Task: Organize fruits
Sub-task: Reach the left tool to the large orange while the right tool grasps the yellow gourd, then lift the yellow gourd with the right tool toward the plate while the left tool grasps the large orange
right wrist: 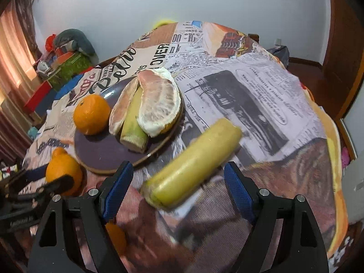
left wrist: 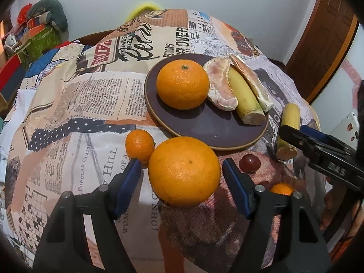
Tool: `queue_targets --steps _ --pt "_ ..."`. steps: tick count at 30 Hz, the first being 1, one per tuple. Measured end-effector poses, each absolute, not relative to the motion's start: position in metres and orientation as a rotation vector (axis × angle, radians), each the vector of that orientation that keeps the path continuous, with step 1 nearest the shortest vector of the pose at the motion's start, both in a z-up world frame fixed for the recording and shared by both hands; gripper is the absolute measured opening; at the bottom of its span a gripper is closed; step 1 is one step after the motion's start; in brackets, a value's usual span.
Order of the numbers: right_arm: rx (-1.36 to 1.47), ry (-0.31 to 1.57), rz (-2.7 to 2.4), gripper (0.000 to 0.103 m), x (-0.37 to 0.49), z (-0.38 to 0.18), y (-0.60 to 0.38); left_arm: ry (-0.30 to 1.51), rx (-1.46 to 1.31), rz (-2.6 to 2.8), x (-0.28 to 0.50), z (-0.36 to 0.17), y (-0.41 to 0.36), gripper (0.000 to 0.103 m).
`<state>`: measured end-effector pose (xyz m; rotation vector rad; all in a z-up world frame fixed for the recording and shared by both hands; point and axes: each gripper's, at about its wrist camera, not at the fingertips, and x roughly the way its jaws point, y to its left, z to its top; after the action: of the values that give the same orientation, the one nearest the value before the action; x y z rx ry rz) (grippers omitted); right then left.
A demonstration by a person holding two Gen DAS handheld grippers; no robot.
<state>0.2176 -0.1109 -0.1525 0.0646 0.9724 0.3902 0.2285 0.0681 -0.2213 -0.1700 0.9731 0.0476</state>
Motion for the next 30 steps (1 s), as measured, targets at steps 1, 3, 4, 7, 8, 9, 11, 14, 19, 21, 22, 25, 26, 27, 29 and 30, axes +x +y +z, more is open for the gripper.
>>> queue_targets --steps 1,3,4,7,8,9,11,14,19,21,22,25,26,27,29,30 --pt "0.067 0.974 0.378 0.080 0.220 -0.155 -0.110 0.970 -0.170 0.043 0.229 -0.221 0.068 0.069" --pt "0.070 0.969 0.374 0.076 0.220 -0.156 -0.111 0.967 -0.164 0.035 0.228 -0.220 0.067 0.064" --pt "0.066 0.966 0.371 0.067 0.219 -0.156 -0.112 0.965 -0.163 0.027 0.228 -0.220 0.066 0.064" --pt "0.074 0.973 0.407 0.058 0.216 -0.154 -0.121 0.960 -0.153 0.021 0.227 -0.220 0.066 0.064" --pt "0.075 0.970 0.415 0.057 0.214 -0.153 -0.124 0.960 -0.149 0.019 0.225 -0.219 0.065 0.064" --pt "0.074 0.966 0.419 0.053 0.212 -0.151 -0.126 0.960 -0.144 0.017 0.223 -0.219 0.064 0.064" --pt "0.045 0.938 0.411 0.044 0.203 -0.145 -0.129 0.960 -0.134 0.015 0.219 -0.217 0.063 0.064" --pt "-0.005 0.922 0.402 0.032 0.197 -0.141 -0.129 0.959 -0.115 0.011 0.212 -0.215 0.061 0.063" --pt "0.058 0.968 0.385 0.040 0.207 -0.146 -0.133 0.954 -0.092 0.012 0.199 -0.212 0.057 0.063" --pt "0.075 0.981 0.376 0.047 0.212 -0.152 -0.130 0.954 -0.089 0.013 0.198 -0.212 0.057 0.064" --pt "0.081 0.985 0.373 0.048 0.213 -0.154 -0.129 0.954 -0.092 0.014 0.198 -0.212 0.057 0.064" --pt "0.083 0.987 0.370 0.051 0.214 -0.156 -0.125 0.954 -0.105 0.013 0.199 -0.213 0.059 0.064" --pt "0.080 0.989 0.371 0.051 0.215 -0.157 -0.124 0.955 -0.109 0.013 0.200 -0.213 0.059 0.064" --pt "0.079 0.991 0.374 0.052 0.216 -0.158 -0.123 0.957 -0.113 0.014 0.201 -0.213 0.059 0.064" --pt "0.075 0.992 0.383 0.052 0.216 -0.158 -0.123 0.959 -0.114 0.016 0.203 -0.213 0.060 0.064" --pt "0.079 0.996 0.389 0.052 0.216 -0.159 -0.124 0.959 -0.109 0.014 0.203 -0.213 0.059 0.064"
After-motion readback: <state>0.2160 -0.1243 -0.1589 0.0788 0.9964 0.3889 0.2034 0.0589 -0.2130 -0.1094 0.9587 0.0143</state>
